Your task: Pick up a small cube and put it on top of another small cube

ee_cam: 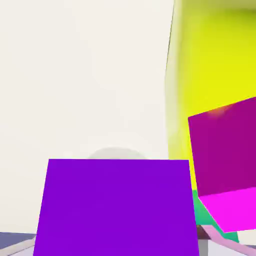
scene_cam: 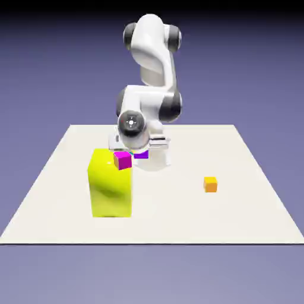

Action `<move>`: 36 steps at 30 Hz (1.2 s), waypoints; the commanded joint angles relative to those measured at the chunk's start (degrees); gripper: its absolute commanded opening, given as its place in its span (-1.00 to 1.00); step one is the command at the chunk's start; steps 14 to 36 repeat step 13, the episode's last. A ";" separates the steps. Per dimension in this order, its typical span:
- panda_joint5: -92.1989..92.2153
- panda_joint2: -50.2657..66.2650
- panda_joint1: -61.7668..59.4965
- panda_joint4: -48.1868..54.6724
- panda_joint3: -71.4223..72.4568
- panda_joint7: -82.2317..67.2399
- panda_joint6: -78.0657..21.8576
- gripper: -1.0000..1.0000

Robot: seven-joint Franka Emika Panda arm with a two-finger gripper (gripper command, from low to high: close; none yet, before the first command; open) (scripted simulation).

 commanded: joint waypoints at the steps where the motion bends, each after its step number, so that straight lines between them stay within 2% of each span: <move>1: -1.88 -0.86 -0.70 -0.60 0.28 -0.54 -2.48 -1.00; 4: -4.72 -1.76 -2.58 -1.34 1.05 -1.09 -6.60 -1.00; 10: -5.44 -6.20 -2.98 -13.49 0.63 0.45 1.15 -1.00; 11: -5.44 -6.20 -2.98 -13.49 0.63 0.45 1.15 1.00; 36: -5.32 -5.44 -2.91 -11.42 0.70 0.18 -0.17 1.00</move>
